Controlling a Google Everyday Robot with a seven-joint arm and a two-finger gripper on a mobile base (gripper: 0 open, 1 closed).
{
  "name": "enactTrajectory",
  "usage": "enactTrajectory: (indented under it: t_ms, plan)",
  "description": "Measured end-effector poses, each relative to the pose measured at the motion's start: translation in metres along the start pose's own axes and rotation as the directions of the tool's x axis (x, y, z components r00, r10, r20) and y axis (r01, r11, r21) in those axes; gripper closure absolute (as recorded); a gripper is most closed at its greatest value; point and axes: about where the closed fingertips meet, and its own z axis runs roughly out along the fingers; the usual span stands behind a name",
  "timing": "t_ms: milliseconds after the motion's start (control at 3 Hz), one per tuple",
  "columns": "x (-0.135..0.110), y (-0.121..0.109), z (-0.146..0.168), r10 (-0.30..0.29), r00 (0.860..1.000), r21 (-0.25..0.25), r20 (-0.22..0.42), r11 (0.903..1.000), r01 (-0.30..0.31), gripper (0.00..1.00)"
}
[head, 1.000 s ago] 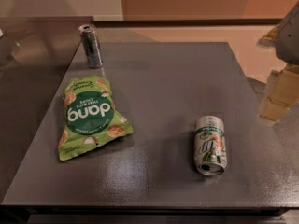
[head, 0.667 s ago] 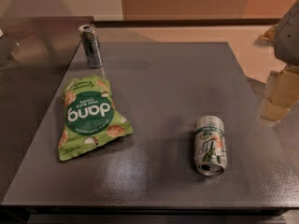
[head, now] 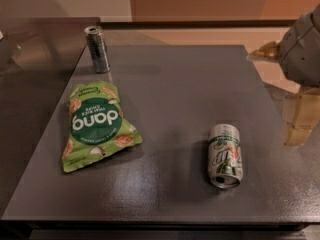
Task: Place 7up can upright
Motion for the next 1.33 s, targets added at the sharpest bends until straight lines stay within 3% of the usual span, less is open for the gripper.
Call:
enactTrajectory:
  t_ms: [333, 667, 1000, 1333]
  plan:
    - [-0.013, 0.017, 0.009, -0.173, 0.984, -0.02, 0.042, 0.9845, 0.174, 0.0]
    - [-0.025, 0.034, 0.018, -0.336, 0.937, -0.034, 0.096, 0.9396, 0.341, 0.0]
    - [-0.033, 0.048, 0.024, -0.48, 0.867, -0.016, 0.135, 0.8738, 0.486, 0.0]
    - [-0.037, 0.06, 0.03, -0.608, 0.776, 0.01, 0.168, 0.7886, 0.615, 0.0]
